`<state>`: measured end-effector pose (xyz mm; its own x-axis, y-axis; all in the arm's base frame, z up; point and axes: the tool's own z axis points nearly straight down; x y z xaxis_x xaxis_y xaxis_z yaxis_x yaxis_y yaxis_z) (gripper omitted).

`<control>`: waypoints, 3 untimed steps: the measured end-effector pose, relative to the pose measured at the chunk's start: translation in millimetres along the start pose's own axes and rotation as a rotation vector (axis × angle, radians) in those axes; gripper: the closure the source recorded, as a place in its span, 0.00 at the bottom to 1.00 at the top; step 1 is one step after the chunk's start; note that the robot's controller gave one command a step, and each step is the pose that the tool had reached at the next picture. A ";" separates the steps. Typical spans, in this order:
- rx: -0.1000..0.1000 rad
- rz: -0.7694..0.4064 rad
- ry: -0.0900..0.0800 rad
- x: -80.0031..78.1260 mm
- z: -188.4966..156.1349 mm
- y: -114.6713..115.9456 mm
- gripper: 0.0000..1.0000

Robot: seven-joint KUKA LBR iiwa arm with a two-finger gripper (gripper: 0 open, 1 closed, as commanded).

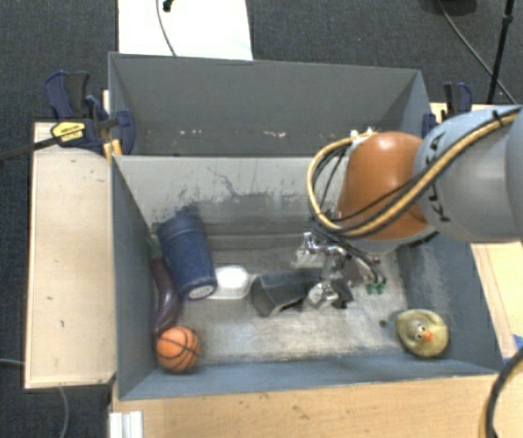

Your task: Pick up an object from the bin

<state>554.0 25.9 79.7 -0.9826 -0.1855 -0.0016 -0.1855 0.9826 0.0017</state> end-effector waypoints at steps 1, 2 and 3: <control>0.000 -0.001 0.000 -0.1 0.0 0.0 1.00; 0.000 -0.002 0.000 0.1 -0.3 -0.1 1.00; -0.002 -0.194 -0.015 -4.6 -2.8 -16.1 1.00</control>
Offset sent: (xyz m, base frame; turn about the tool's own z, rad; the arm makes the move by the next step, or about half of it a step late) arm -0.0078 -0.0714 0.1421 -0.3622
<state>561.5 10.9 82.4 -0.9285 -0.3710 -0.0165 -0.3711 0.9286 0.0018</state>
